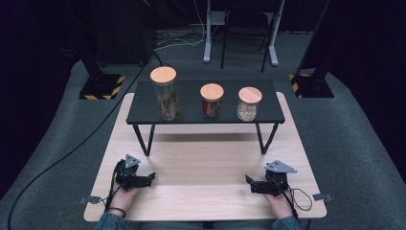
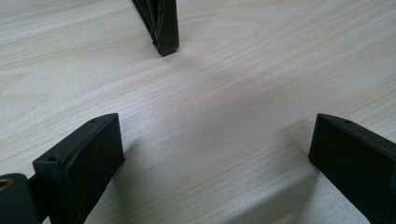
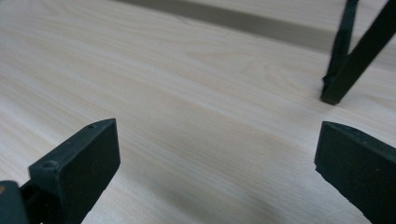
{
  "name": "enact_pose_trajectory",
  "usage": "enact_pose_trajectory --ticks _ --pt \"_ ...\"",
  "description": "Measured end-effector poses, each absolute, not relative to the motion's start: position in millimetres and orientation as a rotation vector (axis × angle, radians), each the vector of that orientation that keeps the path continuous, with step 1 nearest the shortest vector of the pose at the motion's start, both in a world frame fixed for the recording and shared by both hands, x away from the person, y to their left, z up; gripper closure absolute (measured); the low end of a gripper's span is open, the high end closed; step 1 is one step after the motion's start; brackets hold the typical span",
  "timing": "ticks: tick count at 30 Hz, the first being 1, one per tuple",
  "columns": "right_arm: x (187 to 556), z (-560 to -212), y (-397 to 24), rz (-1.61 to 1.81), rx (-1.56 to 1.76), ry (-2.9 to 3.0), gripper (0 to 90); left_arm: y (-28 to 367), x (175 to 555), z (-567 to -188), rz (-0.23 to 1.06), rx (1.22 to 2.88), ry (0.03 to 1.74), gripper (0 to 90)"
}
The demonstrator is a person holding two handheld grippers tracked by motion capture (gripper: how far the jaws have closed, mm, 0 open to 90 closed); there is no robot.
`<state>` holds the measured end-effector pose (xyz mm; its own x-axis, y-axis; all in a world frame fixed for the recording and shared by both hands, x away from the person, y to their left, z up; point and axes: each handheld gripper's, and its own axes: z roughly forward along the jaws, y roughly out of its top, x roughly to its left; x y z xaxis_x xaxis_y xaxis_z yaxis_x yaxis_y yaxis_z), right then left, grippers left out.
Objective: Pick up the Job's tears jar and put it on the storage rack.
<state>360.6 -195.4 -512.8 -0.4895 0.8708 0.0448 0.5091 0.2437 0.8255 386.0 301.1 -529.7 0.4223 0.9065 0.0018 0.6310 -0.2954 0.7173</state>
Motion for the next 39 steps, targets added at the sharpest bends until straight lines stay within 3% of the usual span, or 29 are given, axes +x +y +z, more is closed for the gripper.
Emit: enact_pose_trajectory --ticks 39 --pt "354 -521 -156 1.086 1.125 2.313 0.0 301 386 -530 0.550 2.034 1.296 2.7"
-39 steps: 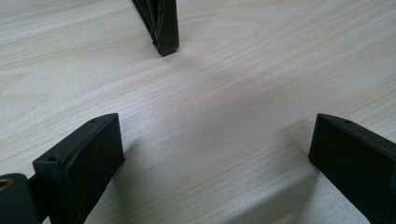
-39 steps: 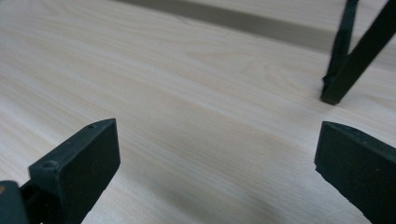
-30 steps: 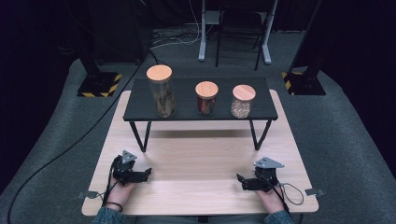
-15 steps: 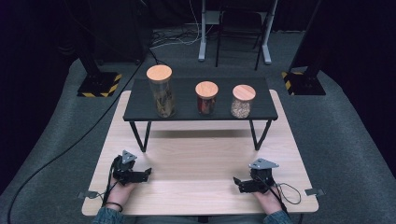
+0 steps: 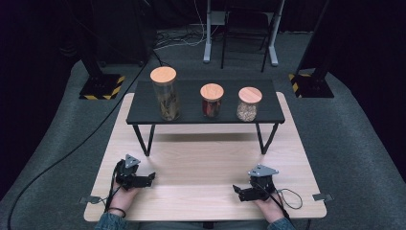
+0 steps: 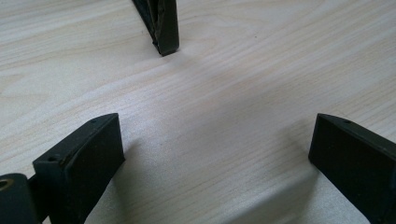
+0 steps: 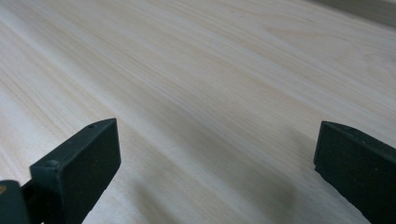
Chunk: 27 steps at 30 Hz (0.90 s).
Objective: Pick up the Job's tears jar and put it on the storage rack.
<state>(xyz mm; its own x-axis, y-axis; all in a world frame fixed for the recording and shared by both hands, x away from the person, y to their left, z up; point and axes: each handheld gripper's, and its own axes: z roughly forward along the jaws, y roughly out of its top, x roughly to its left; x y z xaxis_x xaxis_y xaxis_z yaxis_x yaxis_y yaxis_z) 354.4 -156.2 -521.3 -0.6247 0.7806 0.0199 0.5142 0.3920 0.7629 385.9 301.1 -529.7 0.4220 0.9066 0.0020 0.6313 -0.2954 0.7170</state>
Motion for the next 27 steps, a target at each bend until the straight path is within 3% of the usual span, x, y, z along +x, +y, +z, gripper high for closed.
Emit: enact_pose_trajectory --ticks 27 --pt "348 -529 -128 1.064 1.046 2.408 0.2 301 386 -530 0.550 2.034 1.296 2.6"
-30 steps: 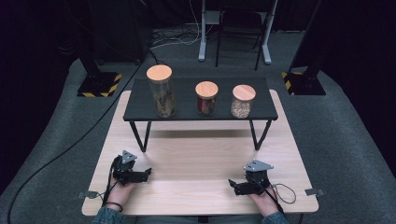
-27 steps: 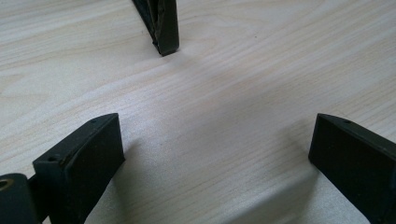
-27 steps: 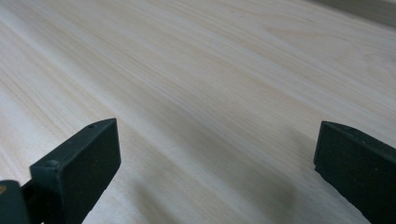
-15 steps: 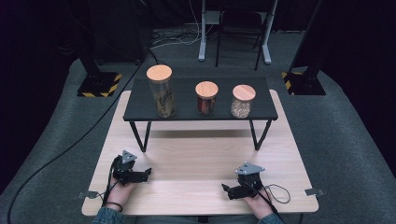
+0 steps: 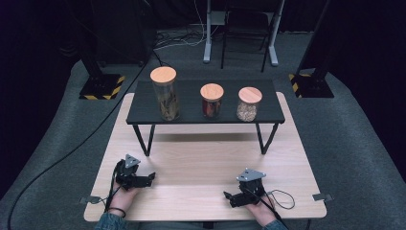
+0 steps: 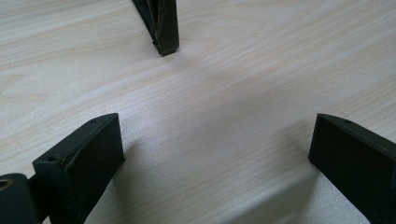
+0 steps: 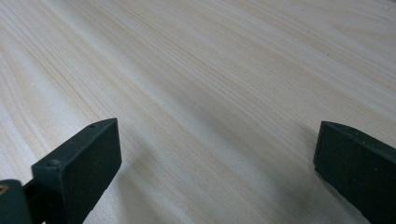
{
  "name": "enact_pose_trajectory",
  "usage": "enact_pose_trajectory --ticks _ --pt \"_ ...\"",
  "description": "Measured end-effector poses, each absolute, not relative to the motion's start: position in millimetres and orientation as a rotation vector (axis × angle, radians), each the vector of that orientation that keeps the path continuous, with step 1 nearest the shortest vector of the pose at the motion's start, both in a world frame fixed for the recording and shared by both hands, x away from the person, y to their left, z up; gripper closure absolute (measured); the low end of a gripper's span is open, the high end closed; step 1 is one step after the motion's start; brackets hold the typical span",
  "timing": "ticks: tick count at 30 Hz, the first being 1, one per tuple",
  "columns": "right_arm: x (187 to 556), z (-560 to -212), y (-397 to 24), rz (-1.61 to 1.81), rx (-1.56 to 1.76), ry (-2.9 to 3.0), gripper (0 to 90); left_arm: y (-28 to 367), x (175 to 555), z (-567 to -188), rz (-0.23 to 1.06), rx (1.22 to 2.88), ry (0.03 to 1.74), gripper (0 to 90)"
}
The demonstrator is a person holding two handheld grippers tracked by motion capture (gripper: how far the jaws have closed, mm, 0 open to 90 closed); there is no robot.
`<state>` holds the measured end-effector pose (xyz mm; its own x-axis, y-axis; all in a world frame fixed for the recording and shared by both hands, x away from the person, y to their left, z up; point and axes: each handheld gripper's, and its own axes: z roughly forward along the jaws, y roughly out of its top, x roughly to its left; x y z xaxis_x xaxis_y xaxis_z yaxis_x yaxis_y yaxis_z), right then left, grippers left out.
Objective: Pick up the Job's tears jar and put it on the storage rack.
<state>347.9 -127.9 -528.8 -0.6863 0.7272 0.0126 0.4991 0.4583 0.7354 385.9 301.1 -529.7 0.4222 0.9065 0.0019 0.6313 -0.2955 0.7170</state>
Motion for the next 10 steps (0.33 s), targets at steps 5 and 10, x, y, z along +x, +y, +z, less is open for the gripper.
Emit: enact_pose_trajectory --ticks 5,10 --pt "349.1 -529.9 -125.9 1.021 1.052 2.425 0.6 301.1 385.9 -529.7 0.550 2.035 1.296 2.6" --pt "349.2 -530.0 -125.5 1.017 1.050 2.427 0.1 301.1 385.9 -529.7 0.550 2.035 1.296 2.6"
